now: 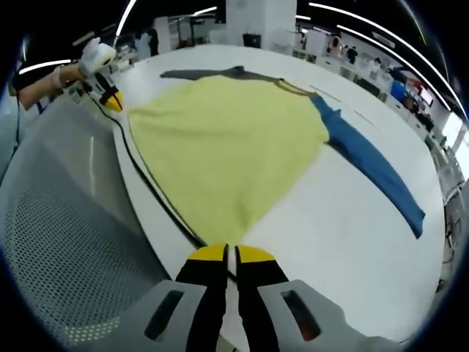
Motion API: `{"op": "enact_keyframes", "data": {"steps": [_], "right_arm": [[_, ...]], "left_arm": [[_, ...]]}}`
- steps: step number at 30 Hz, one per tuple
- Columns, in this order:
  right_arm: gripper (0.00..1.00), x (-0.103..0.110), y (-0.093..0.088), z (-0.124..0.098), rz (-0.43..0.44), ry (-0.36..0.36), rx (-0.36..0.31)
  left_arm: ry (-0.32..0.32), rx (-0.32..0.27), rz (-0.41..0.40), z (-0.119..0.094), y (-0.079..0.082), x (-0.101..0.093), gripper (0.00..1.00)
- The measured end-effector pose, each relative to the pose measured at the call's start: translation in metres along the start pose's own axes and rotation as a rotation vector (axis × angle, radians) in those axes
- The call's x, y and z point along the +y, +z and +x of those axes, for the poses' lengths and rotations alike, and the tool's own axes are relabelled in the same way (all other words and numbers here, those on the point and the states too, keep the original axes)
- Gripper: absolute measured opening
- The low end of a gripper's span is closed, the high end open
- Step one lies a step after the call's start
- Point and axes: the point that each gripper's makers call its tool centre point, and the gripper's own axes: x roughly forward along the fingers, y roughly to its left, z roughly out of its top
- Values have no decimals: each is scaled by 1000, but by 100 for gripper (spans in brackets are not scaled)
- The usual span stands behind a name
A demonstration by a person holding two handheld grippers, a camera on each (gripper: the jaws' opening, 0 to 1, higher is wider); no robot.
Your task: Fold the garment on the visible template until the final outline fits inside the template.
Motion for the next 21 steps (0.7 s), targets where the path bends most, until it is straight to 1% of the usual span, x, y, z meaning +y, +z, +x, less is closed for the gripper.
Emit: {"op": "enact_keyframes", "data": {"steps": [5,7,8,10,11,12,14,17,18,20,21], "right_arm": [[6,7,9,-5,-18,8,-15],[7,5,10,-3,-23,7,-22],[8,5,11,-4,-22,8,-25],[10,6,15,-6,-17,15,-38],[11,8,20,-9,-16,19,-54],[12,9,23,-12,-17,18,-63],[17,10,30,-17,-30,10,-78],[21,13,40,-25,-39,-2,-103],[22,12,40,-24,-42,-4,-109],[27,12,44,-27,-55,-16,-119],[29,13,46,-29,-63,-20,-124]], "left_arm": [[23,-37,4,-6,10,-3,0],[26,-56,8,-8,15,-5,0],[27,-60,10,-8,16,-5,2],[47,-82,31,-13,23,-5,9],[52,-91,52,-15,26,-5,11],[53,-92,54,-17,27,-6,13],[51,-104,56,-22,31,-7,16],[32,-124,70,-31,37,-13,19],[37,-134,79,-33,39,-13,22],[66,-168,99,-38,46,-10,30],[68,-168,95,-40,46,-10,34]]}}
